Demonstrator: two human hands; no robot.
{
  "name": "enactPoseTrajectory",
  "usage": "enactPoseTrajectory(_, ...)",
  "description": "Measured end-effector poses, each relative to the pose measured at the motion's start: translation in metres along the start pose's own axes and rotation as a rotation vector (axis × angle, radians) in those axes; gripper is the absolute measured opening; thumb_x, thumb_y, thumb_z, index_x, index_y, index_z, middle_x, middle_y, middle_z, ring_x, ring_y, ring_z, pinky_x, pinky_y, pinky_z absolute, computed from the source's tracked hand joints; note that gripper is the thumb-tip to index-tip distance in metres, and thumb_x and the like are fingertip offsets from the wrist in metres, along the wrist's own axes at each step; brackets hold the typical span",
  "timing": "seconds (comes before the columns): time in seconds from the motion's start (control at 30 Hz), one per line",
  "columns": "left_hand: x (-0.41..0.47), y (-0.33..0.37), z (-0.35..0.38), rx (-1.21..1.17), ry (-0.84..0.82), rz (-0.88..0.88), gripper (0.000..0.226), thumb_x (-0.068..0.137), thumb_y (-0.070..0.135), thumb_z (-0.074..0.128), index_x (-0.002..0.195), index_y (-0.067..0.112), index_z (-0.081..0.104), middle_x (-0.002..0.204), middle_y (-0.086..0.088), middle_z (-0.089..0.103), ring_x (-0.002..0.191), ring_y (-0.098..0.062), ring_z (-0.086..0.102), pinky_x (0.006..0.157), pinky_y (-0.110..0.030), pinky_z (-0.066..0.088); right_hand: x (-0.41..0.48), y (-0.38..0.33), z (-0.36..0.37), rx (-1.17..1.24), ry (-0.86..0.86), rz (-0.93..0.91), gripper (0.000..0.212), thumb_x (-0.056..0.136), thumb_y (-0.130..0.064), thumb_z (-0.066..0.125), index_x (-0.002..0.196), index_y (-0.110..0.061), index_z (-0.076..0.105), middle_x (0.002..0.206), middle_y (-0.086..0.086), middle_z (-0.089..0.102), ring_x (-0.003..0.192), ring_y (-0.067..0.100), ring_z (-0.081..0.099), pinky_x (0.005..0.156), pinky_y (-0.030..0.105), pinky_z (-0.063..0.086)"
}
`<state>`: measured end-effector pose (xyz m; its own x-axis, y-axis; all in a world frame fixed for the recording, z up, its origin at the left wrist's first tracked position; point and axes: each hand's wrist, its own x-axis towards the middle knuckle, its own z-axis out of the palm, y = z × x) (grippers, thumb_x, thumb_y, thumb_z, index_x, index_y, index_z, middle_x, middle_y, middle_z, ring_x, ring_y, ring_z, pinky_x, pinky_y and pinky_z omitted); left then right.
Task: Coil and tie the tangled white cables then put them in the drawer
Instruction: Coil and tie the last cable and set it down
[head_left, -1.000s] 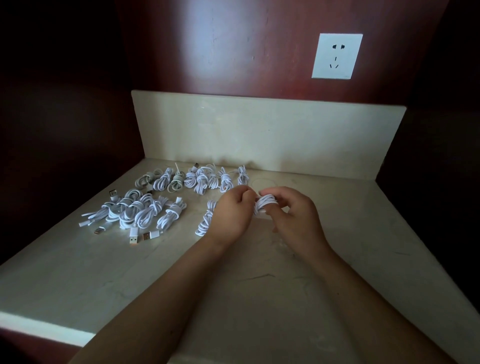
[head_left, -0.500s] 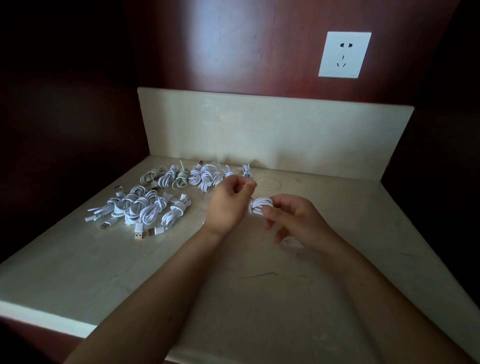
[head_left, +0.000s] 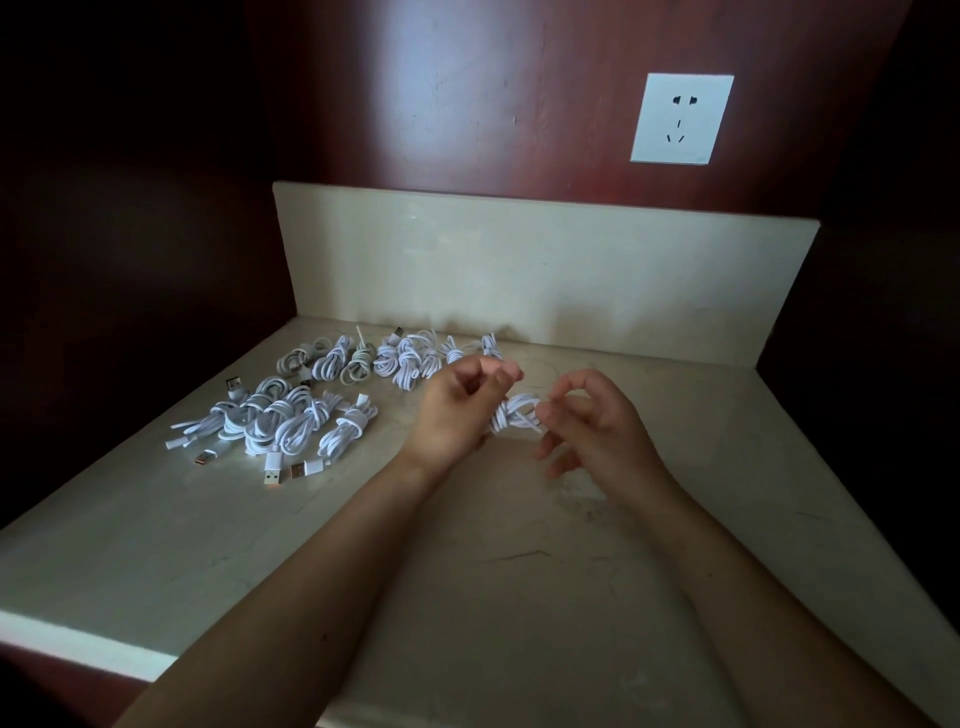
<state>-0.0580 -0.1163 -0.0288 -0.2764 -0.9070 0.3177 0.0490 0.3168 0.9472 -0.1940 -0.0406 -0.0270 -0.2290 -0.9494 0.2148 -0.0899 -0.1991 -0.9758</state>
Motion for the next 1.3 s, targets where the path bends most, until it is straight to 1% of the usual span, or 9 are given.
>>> enactPoseTrajectory(0.17,-0.002,-0.004,0.004,0.016,-0.003,-0.154,0.015,0.099,0.02,0.055,0.098,0.015,0.069,0.054,0.009,0.048,0.038,-0.004,0.035,0.036,-0.018,0.032,0.004,0.014,-0.003,-0.406,0.109,-0.303,0.019,0.085,-0.013,0.07,0.082,-0.029,0.06,0.091,-0.013,0.063,0.068,0.012,0.062,0.056,0.032,0.05)
enactPoseTrajectory(0.27,-0.002,-0.004,0.005,-0.015,0.02,-0.234,0.017,0.099,0.021,0.053,0.101,0.018,0.07,0.046,0.015,0.047,0.038,-0.003,0.033,0.038,-0.018,0.033,0.003,0.012,-0.002,-0.565,0.118,-0.464,0.019,0.083,-0.008,0.069,0.08,-0.027,0.064,0.093,-0.013,0.06,0.076,0.009,0.061,0.06,0.023,0.042)
enactPoseTrajectory(0.4,0.0,-0.004,0.006,-0.041,0.053,-0.25,0.019,0.1,0.019,0.05,0.102,0.017,0.07,0.048,0.01,0.044,0.037,-0.005,0.033,0.038,-0.017,0.032,0.001,0.011,-0.005,-0.619,0.067,-0.555,0.02,0.079,-0.008,0.07,0.085,-0.028,0.072,0.096,-0.015,0.06,0.077,0.01,0.063,0.059,0.017,0.042)
enactPoseTrajectory(0.57,-0.003,-0.004,0.008,-0.059,0.055,-0.246,0.018,0.1,0.018,0.051,0.101,0.016,0.068,0.06,0.002,0.047,0.036,-0.004,0.037,0.037,-0.017,0.033,0.001,0.009,-0.005,-0.615,0.114,-0.551,0.015,0.08,-0.016,0.077,0.084,-0.03,0.075,0.093,-0.016,0.063,0.077,0.008,0.063,0.061,0.016,0.043)
enactPoseTrajectory(0.8,-0.005,-0.001,0.013,0.008,0.034,-0.16,0.022,0.099,0.019,0.053,0.084,0.02,0.069,0.059,0.0,0.053,0.035,-0.004,0.038,0.034,-0.017,0.031,0.001,0.008,-0.006,-0.624,0.218,-0.511,0.01,0.084,-0.018,0.071,0.082,-0.028,0.071,0.083,-0.018,0.068,0.074,0.001,0.065,0.061,0.031,0.053)
enactPoseTrajectory(0.9,-0.005,0.001,0.012,-0.035,0.011,-0.136,0.024,0.099,0.022,0.054,0.081,0.022,0.07,0.058,0.001,0.057,0.036,-0.004,0.037,0.036,-0.016,0.03,0.002,0.007,-0.004,-0.457,0.242,-0.424,0.02,0.084,-0.012,0.071,0.079,-0.031,0.069,0.076,-0.014,0.071,0.068,0.007,0.069,0.062,0.032,0.055)
enactPoseTrajectory(1.07,-0.006,0.002,0.013,-0.09,-0.024,-0.09,0.025,0.099,0.021,0.053,0.084,0.023,0.072,0.057,0.007,0.061,0.038,-0.005,0.037,0.038,-0.017,0.031,0.006,0.002,0.001,-0.042,0.284,-0.198,0.022,0.088,0.003,0.065,0.078,-0.016,0.067,0.068,0.004,0.068,0.054,0.009,0.066,0.055,0.022,0.054)
enactPoseTrajectory(1.2,-0.008,-0.001,0.014,-0.005,-0.159,-0.107,0.023,0.102,0.019,0.049,0.105,0.018,0.071,0.082,0.004,0.07,0.053,-0.003,0.053,0.051,-0.02,0.045,0.007,0.005,-0.009,-0.066,0.283,-0.157,0.021,0.089,0.001,0.065,0.078,-0.017,0.065,0.068,0.002,0.067,0.054,0.009,0.064,0.051,0.025,0.055)
enactPoseTrajectory(1.3,-0.008,-0.001,0.012,-0.013,-0.275,-0.171,0.028,0.099,0.013,0.054,0.125,0.015,0.063,0.097,0.005,0.069,0.07,0.001,0.06,0.062,-0.016,0.05,0.008,0.008,-0.016,-0.08,0.277,-0.103,0.019,0.091,0.0,0.063,0.079,-0.015,0.063,0.074,0.004,0.068,0.057,0.008,0.066,0.05,0.024,0.055)
